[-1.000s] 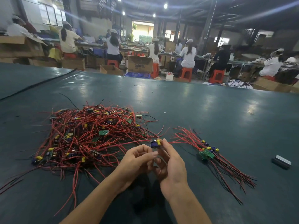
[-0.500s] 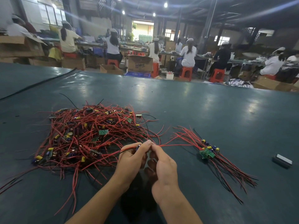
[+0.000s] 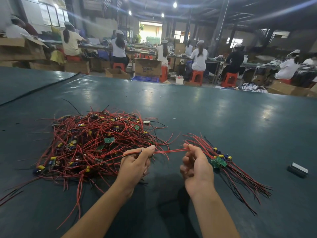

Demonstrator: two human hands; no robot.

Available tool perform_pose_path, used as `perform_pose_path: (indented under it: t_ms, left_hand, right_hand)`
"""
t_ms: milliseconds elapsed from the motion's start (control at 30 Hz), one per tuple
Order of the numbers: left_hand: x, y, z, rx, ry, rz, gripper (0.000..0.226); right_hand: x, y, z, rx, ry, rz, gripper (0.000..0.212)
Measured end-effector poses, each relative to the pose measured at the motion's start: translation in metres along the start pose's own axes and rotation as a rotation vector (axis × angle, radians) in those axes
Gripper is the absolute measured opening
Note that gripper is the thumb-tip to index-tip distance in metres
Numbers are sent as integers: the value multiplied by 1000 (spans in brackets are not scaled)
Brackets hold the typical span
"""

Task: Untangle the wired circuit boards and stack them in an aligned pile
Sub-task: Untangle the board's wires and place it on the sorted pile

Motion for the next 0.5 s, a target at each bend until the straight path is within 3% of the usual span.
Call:
perform_pose_path:
  t_ms: [500]
  left_hand:
    - [6, 4, -2, -4, -31, -35, 52]
  right_hand:
    - [-7, -7, 4, -164, -52, -145, 6]
Point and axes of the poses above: each hand's wrist, its own z-axis away from the middle knuckle, its own y-axis out of the back of the hand, x = y × z, the point moved 9 cm from there along -z, towards the middle knuckle, and after that the axes turned 9 degrees about x, right-handed, at the moved point
